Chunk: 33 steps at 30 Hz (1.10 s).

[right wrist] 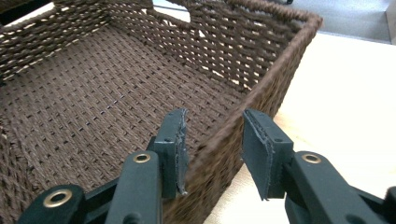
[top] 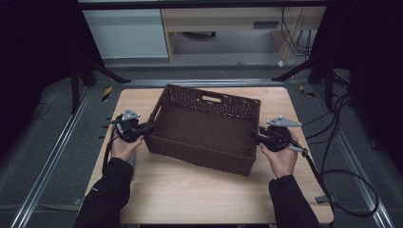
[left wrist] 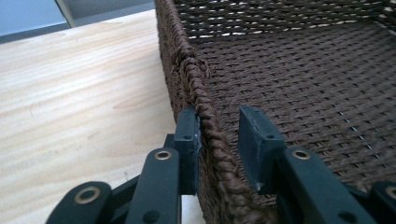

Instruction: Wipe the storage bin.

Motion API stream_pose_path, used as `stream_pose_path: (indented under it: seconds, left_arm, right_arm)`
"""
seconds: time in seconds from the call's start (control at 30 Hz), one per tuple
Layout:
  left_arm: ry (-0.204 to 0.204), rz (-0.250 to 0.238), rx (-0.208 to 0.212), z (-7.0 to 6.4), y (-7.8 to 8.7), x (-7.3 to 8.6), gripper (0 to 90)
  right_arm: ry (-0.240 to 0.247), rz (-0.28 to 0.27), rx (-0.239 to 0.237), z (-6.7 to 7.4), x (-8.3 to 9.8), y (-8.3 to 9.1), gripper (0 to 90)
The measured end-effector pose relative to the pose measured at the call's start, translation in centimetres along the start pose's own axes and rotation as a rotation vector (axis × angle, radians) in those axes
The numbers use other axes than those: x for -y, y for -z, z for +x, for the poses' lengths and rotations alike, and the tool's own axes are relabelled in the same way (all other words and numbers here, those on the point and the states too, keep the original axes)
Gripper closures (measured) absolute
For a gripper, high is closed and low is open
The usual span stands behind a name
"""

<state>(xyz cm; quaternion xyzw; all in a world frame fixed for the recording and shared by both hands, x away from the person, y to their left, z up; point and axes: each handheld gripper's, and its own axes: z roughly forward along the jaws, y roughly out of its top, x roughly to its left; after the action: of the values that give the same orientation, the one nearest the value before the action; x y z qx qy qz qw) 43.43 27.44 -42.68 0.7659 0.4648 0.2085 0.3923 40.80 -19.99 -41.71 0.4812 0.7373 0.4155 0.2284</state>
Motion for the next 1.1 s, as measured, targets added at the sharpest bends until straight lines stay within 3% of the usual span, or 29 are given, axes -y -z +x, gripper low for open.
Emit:
stream_pose_path:
  seconds: [0.2, 0.4, 0.63, 0.87, 1.1]
  left_arm:
    - [0.002, -0.022, 0.024, 0.0, 0.8, 0.3, 65.0]
    - [-0.004, -0.040, 0.005, 0.6, 0.1, -1.1, 60.3]
    - [0.005, -0.018, 0.009, 0.7, -0.9, -1.2, 64.8]
    - [0.029, -0.025, 0.001, 0.3, -0.5, -0.8, 66.7]
    - [0.047, -0.035, 0.007, -0.5, 0.4, 0.1, 64.1]
  right_arm:
    - [0.000, -0.004, 0.005, -0.2, 0.0, -0.5, 62.7]
    - [0.006, -0.006, 0.007, -0.6, -0.3, -1.0, 65.8]
    - [-0.006, -0.014, 0.006, -1.1, -0.6, -1.6, 66.9]
    - [0.004, -0.033, 0.007, -0.7, -1.1, -0.6, 62.1]
    - [0.053, 0.025, 0.035, -0.7, -0.7, -1.6, 64.9]
